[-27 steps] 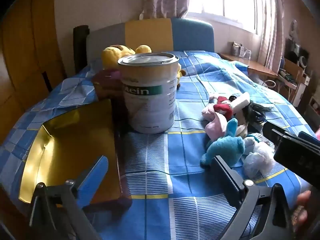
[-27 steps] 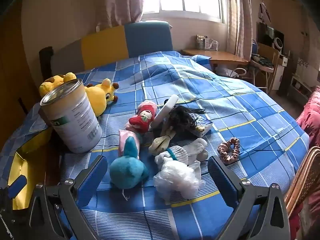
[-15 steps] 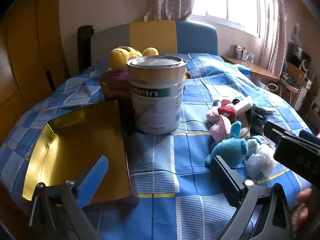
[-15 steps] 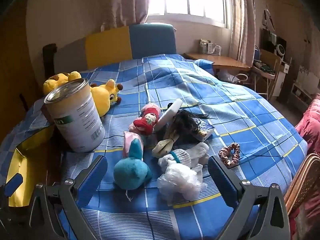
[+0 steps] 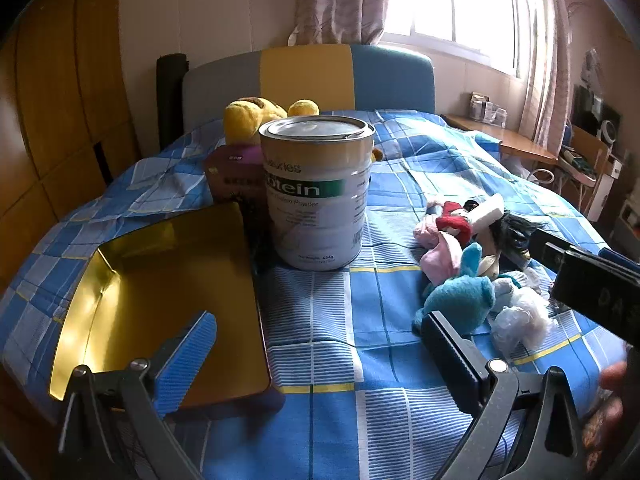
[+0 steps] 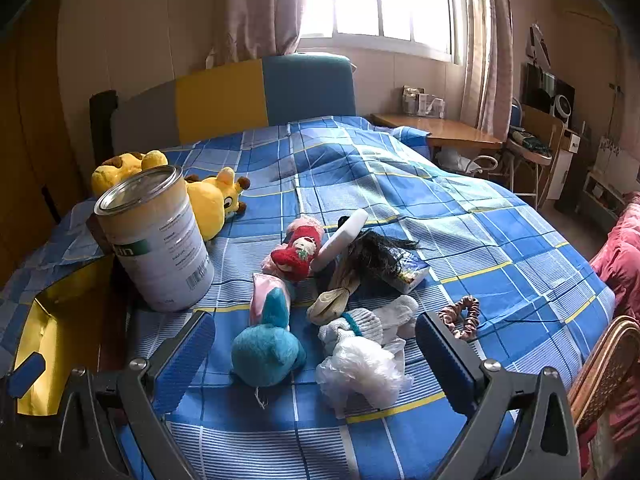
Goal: Organize soft objects
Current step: 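Move both grippers toward the pile of soft toys on the bed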
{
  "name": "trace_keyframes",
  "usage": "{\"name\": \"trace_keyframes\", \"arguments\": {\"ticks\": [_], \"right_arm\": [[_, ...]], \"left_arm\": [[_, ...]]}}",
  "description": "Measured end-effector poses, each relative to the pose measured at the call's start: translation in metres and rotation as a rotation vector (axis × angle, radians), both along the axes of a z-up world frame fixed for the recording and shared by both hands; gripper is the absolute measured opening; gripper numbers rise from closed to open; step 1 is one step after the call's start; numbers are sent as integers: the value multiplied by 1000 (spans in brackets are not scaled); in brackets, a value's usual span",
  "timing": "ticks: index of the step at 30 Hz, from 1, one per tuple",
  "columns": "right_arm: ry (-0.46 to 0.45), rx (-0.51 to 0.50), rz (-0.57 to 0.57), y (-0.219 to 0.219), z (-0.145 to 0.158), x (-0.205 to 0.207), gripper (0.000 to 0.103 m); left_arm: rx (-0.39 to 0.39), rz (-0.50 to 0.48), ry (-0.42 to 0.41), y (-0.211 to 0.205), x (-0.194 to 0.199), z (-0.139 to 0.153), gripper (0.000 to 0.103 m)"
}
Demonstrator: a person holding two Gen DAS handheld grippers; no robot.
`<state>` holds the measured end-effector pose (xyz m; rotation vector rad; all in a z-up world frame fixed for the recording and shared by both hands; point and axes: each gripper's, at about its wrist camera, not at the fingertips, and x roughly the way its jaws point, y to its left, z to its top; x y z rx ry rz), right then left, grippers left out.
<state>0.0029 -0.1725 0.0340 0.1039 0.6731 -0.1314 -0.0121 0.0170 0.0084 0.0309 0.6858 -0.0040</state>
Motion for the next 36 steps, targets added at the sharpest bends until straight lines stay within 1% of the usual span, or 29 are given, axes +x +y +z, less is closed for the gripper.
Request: {"name": "trace_keyframes", "arguments": {"ticks": [4, 12, 26, 30, 33, 35, 36], "right_arm": [[-8, 0, -11, -5, 2, 1, 102], [-23, 11, -68, -29, 7, 6, 102], [-64, 66, -205, -97, 1, 36, 102], [-69, 91, -237, -113, -7, 41, 102], [-46, 150, -253, -123, -14, 44, 102], [-41, 156, -255, -124, -15, 44, 102], [-33, 175, -249, -125, -17, 44, 102]], "left_arm": [[4, -6, -1, -1, -1, 0, 103], [10, -19, -1, -3, -3, 0, 103], [62, -45, -9, -13, -4, -2, 103], [73, -54, -5, -17, -4, -4, 103], [79, -65, 4, -21, -3, -6, 103], [82, -78, 10, -24, -2, -8, 103], [80, -88, 14, -25, -1, -9, 103]]}}
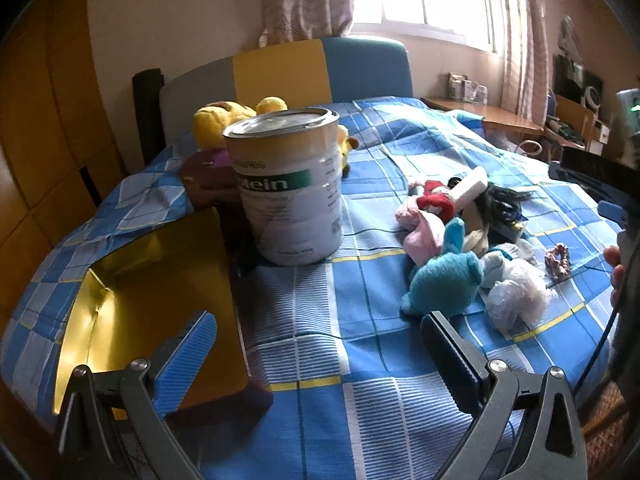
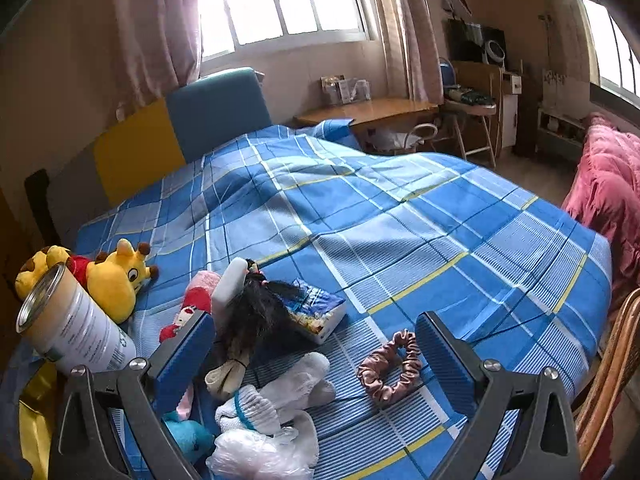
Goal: Organize soft objects
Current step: 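Move both grippers toward the pile of soft toys on the bed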
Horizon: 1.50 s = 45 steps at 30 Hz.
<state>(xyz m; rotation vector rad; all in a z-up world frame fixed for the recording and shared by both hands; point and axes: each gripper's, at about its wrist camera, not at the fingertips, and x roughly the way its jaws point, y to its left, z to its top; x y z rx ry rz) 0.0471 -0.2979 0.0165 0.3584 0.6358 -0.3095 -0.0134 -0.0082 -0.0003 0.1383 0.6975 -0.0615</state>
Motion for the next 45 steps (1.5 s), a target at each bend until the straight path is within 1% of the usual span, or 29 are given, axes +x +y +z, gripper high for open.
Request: {"name": "trace_keyframes", "arguments": {"ticks": [3, 6, 9, 12, 14, 21, 24, 27, 29, 31, 34, 36, 38, 41, 45], "right_arm": [[7, 35, -2, -4, -4, 0, 102], [0, 62, -13, -9, -4, -2, 102], [1, 80, -15, -10, -6, -2, 102], [-1, 84, -12, -11, -6, -2, 102], [-4, 92, -8, -11, -6, -2, 102], [-3, 131, -8, -16, -7, -2, 102], [-3, 142, -3, -16, -8, -1, 102], [-5, 148, 7, -16, -9, 0, 102], [-6, 152, 11, -15, -9, 0, 102], [-7, 155, 15, -15, -9, 0, 102], [-3, 162, 20, -16, -10, 2, 102], [1, 170, 22, -16, -11, 2, 102], [2, 175, 23, -17, -11, 3, 102], [4, 179, 32, -16, -12, 3, 102], [1, 177, 41, -14, -11, 4, 102]], "left_arm": [[-9, -43, 14, -4, 2, -1, 103], [-40, -100, 61, -9, 7, -4, 103], [-68, -126, 95, -15, 10, -6, 103], [-46, -135, 80, -23, 9, -8, 103], [-46, -163, 83, -29, 10, -7, 103], [-22, -216, 69, -44, 19, -2, 103], [-29, -236, 74, -49, 25, -1, 103], [-47, -248, 97, -53, 33, -3, 103], [-63, -258, 121, -56, 41, -6, 103], [-100, -274, 151, -58, 47, -9, 103], [-200, -285, 186, -55, 59, -13, 103], [-280, -273, 232, -47, 68, -18, 103], [-324, -256, 258, -41, 76, -22, 103], [-346, -240, 304, -35, 85, -26, 103], [-314, -189, 304, -32, 95, -22, 103]]}}
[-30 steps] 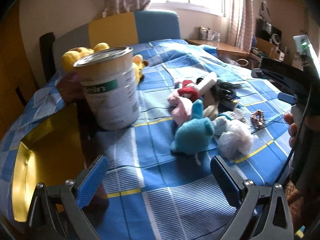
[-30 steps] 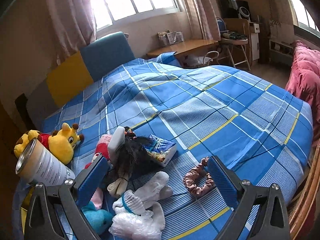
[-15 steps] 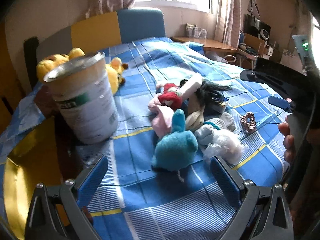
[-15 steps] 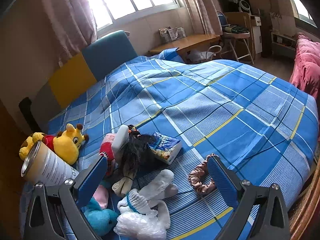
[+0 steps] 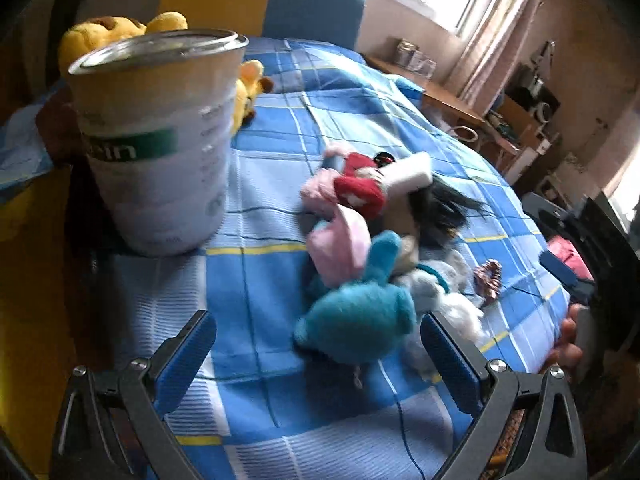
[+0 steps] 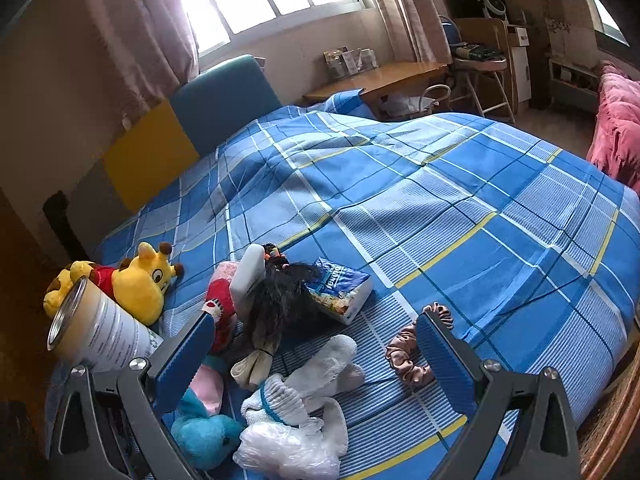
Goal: Organize soft objects
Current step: 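Move both grippers toward the pile of soft toys on the bed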
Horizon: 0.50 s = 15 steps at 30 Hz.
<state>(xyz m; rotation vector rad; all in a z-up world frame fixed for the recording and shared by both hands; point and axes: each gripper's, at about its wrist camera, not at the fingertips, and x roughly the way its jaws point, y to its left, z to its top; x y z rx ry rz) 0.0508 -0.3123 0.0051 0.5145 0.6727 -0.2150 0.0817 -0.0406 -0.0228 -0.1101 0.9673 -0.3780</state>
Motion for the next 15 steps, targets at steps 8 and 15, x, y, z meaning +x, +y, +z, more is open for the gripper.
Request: {"name": "trace_keyframes", "arguments": {"ticks": [8, 15], "right_arm": [[4, 10, 13, 1, -1, 1, 102], [12, 17, 22, 1, -3, 3, 102]], "left_arm": [[38, -21, 33, -23, 24, -8, 89], [95, -71, 61, -53, 35, -29, 76]]}}
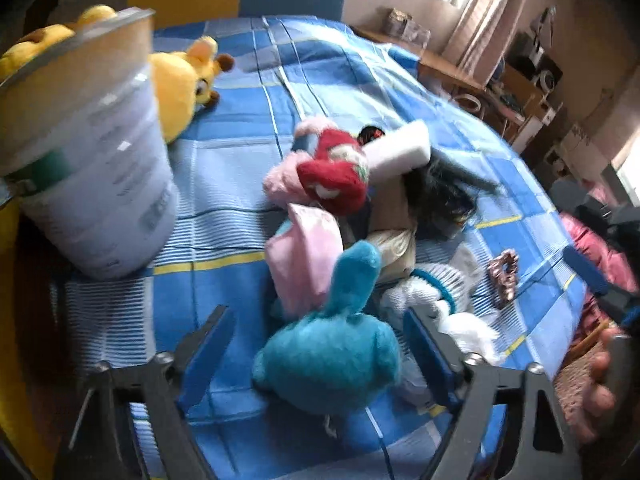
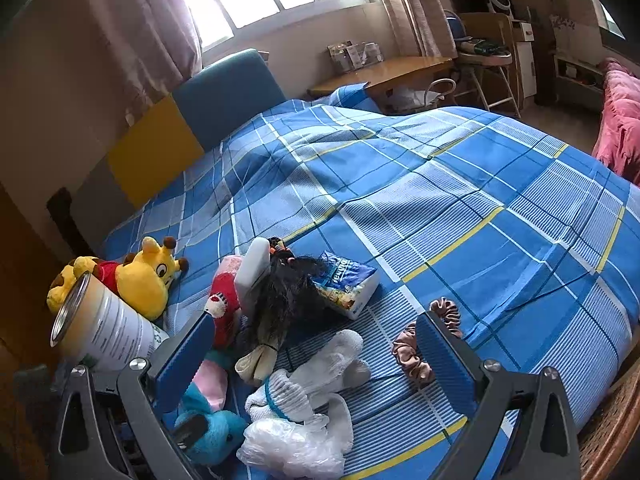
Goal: Organize soft objects
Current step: 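Move both grippers toward the pile of soft toys on the bed, then grasp the teal bunny with left gripper while right grasps the white bagged puff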
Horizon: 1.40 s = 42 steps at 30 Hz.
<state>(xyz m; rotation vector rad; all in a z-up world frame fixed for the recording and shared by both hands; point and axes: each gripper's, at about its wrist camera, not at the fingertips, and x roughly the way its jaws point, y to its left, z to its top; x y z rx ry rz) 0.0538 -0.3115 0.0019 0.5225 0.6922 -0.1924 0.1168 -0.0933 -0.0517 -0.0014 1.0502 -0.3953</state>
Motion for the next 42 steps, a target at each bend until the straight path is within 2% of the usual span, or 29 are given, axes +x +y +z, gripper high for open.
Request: {"name": "trace_keyframes", "arguments": {"ticks": [1, 2, 5, 7, 13, 17, 22, 26, 32, 39, 40, 41, 42], "right_arm": [[3, 0, 1, 0, 0, 0, 102], [4, -1, 1, 0, -1, 1, 102], [7, -6, 2, 1, -1, 2, 102], [11, -6, 5, 1, -2, 3, 102], [50, 12, 22, 1, -9, 7, 102], [99, 58, 55, 1, -19, 12, 102], [229, 168, 158, 10, -44, 24, 102], [335, 203, 225, 23, -61, 30, 102], [386, 146, 302, 47, -66, 29, 102], [470, -2, 383, 83, -73, 15, 101], [479, -27, 389, 87, -76, 16, 99], [489, -57, 397, 92, -78, 15, 84], [507, -96, 403, 97, -80, 13, 58]], "left_arm": [[10, -15, 14, -4, 2, -6, 60], [-10, -42, 33, -6, 3, -12, 53], [10, -53, -32, -8, -7, -5, 44], [37, -59, -75, -7, -17, 0, 43], [47, -51, -142, 9, -40, 18, 42], [71, -26, -190, 20, -55, 28, 42], [76, 19, -230, 37, -68, 38, 42], [66, 59, -252, 55, -77, 46, 42], [60, 102, -276, 77, -86, 54, 43], [34, 151, -285, 103, -92, 59, 42], [30, 155, -284, 106, -92, 59, 43], [25, 162, -283, 109, -93, 59, 43], [22, 167, -281, 112, -94, 59, 43]]}}
